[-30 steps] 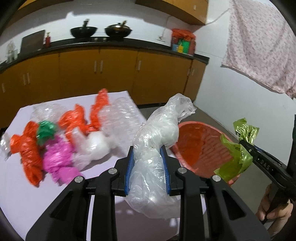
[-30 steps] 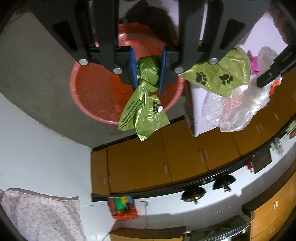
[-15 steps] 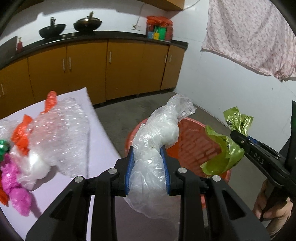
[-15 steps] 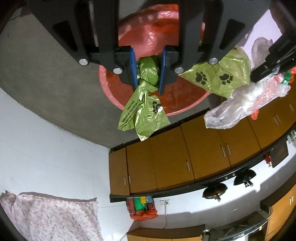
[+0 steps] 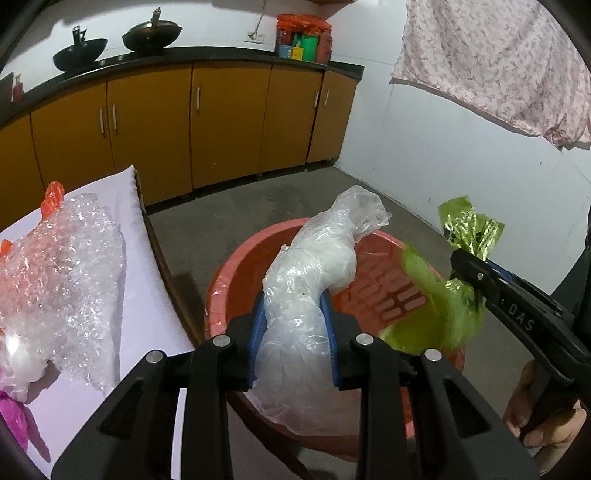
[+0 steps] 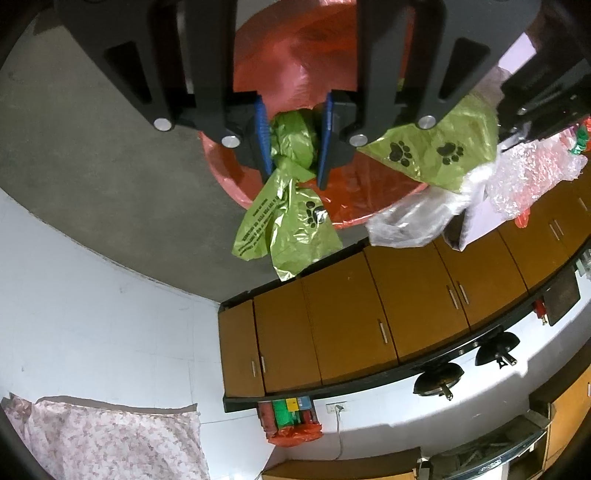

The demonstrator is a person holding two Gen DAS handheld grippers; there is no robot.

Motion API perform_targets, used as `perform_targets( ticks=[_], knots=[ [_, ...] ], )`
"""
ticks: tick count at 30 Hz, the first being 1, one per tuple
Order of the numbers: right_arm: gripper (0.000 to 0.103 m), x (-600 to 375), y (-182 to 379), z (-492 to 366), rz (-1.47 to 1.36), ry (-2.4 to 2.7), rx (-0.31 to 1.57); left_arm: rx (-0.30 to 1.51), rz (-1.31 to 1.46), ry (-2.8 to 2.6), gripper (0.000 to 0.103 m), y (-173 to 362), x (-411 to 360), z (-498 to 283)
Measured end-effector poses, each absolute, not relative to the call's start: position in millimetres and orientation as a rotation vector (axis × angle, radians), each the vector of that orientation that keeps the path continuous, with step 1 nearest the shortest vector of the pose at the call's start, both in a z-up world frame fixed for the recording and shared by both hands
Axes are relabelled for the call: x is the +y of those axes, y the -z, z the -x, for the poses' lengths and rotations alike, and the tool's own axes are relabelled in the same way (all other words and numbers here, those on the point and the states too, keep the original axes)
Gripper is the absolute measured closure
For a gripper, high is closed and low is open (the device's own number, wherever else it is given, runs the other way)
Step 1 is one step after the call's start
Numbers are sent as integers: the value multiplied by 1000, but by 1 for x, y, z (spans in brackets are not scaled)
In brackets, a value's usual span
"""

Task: Collect trash
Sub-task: 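Carry both bags over the orange basket and open both grippers to drop them, then move both tools back over the pile of bags on the table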

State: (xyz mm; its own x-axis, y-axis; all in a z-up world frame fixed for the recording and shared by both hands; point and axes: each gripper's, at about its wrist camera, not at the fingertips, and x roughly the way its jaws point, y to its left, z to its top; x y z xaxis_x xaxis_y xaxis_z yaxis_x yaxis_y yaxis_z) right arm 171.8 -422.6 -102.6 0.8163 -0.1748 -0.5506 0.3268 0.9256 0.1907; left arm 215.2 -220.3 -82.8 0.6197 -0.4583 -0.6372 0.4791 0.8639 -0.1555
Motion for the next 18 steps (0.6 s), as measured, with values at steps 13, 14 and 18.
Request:
perform_targets(
  ticks=[13, 14, 18],
  knots=[
    [49, -418, 103, -155, -281, 292, 545, 716, 10, 477, 45, 80, -191, -213],
    [48, -415, 102, -153, -278, 289, 542, 707, 8, 468, 43, 79, -186, -209],
    [46, -406, 96, -150, -268, 262, 535, 684, 13, 424, 36, 75, -168, -196]
  ],
)
